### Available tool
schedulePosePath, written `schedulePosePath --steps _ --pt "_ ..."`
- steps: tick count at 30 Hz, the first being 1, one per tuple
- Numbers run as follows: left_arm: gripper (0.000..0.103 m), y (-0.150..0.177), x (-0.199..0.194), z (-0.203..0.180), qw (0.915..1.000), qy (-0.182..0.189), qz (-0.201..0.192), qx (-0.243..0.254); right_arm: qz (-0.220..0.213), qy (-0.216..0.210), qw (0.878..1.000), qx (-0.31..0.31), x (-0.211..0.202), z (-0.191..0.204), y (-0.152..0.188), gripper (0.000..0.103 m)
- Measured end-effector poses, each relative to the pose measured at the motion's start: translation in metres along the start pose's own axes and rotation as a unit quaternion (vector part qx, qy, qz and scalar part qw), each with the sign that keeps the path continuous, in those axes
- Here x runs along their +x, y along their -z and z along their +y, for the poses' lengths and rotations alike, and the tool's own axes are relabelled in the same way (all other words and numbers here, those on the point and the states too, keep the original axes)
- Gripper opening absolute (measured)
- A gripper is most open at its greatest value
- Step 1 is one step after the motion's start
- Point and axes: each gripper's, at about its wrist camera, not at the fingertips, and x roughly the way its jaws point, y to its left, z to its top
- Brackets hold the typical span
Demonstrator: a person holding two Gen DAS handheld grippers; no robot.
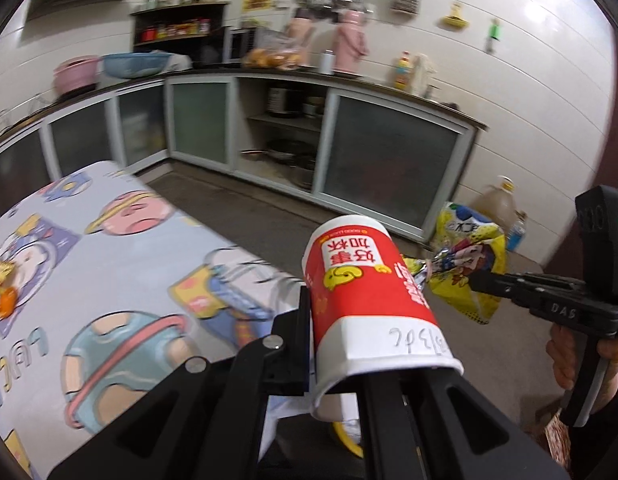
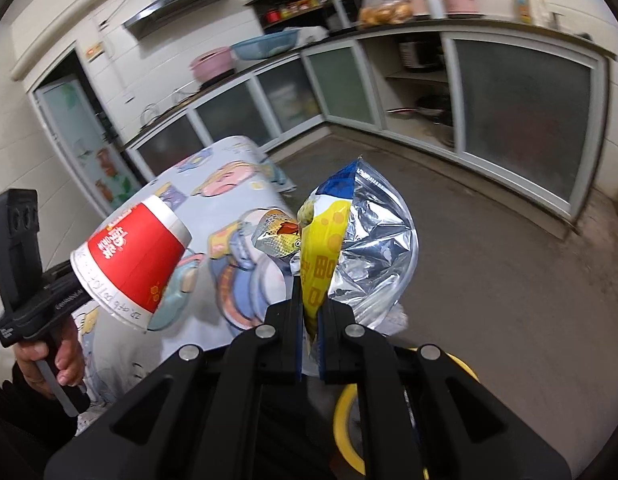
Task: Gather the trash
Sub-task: 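Carry the chip bag and paper cup from the table to the yellow bin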
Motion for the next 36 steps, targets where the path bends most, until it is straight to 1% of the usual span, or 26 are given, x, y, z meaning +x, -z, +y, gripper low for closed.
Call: schedulePosePath --steps 3,8,12,17,19,22,25,28,36 --pt "0.002 0.001 0.011 -0.023 0.9995 0.022 0.008 0.02 0.004 0.018 1.0 0.021 -0.012 -0.025 0.019 0.005" --pt "0.002 0.008 0.027 -0.051 0.9974 0.049 0.026 0.045 0.017 0.047 0.998 0.046 -0.018 -0.055 0.046 0.005" --pt "0.002 0.016 0.041 -0.07 0.9952 0.065 0.043 0.06 0.035 0.071 0.995 0.06 -0.013 -0.073 0.068 0.005" --pt "0.002 0.024 0.062 -0.089 0.992 0.08 0.065 0.072 0.054 0.084 0.992 0.082 -0.003 -0.09 0.09 0.005" --pt "0.002 0.027 0.068 -0.096 0.9909 0.084 0.072 0.077 0.063 0.085 0.99 0.093 0.003 -0.096 0.098 0.005" --pt "0.002 0.032 0.081 -0.105 0.9892 0.087 0.084 0.083 0.078 0.101 0.987 0.097 0.013 -0.103 0.109 0.005" --pt "0.002 0.038 0.096 -0.114 0.9868 0.093 0.1 0.087 0.096 0.102 0.984 0.109 0.024 -0.113 0.121 0.005" --pt "0.002 0.045 0.107 -0.122 0.9852 0.096 0.108 0.093 0.109 0.105 0.981 0.12 0.033 -0.118 0.132 0.005" --pt "0.002 0.065 0.141 -0.126 0.9795 0.091 0.148 0.101 0.148 0.114 0.973 0.133 0.06 -0.13 0.154 0.005"
